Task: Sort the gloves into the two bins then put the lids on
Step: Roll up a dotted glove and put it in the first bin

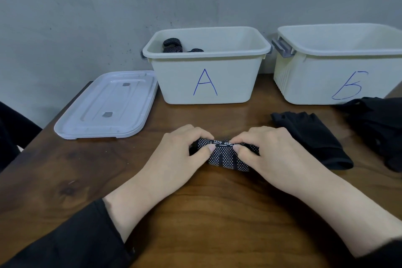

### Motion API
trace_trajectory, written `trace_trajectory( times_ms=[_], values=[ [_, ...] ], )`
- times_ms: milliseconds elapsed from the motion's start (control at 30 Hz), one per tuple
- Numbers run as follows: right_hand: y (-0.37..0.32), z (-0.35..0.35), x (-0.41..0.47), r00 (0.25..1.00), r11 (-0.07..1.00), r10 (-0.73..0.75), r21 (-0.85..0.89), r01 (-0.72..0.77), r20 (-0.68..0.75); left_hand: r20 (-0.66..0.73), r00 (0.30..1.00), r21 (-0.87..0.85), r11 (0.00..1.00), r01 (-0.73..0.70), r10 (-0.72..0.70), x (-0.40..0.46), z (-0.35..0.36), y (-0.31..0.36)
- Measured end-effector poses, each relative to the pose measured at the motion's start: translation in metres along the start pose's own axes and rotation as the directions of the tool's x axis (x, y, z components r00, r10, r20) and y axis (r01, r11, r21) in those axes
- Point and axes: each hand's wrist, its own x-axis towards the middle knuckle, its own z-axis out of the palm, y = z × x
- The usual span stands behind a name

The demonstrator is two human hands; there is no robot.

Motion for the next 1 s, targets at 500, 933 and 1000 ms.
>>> trace_trajectory(
  times_ms=[500,933,1000],
  values=[
    [-0.013,-0.003,0.013,0.981,0.996,0.086,0.024,-0.092,0.172,-0.027,0.999,0.167,0.985,0.038,-0.034,0.010,0.003,-0.006],
    [-0.031,-0.009,0.063,0.866,0.993,0.094,0.015,-0.117,0.491,-0.111,0.993,0.083,0.996,-0.033,0.042,0.010,0.000,-0.013],
    [-0.029,-0.006,0.064,0.874,0.987,0.095,0.070,-0.145,0.477,-0.212,0.976,0.009,0.998,-0.054,0.055,0.011,-0.005,-0.014]
  ],
)
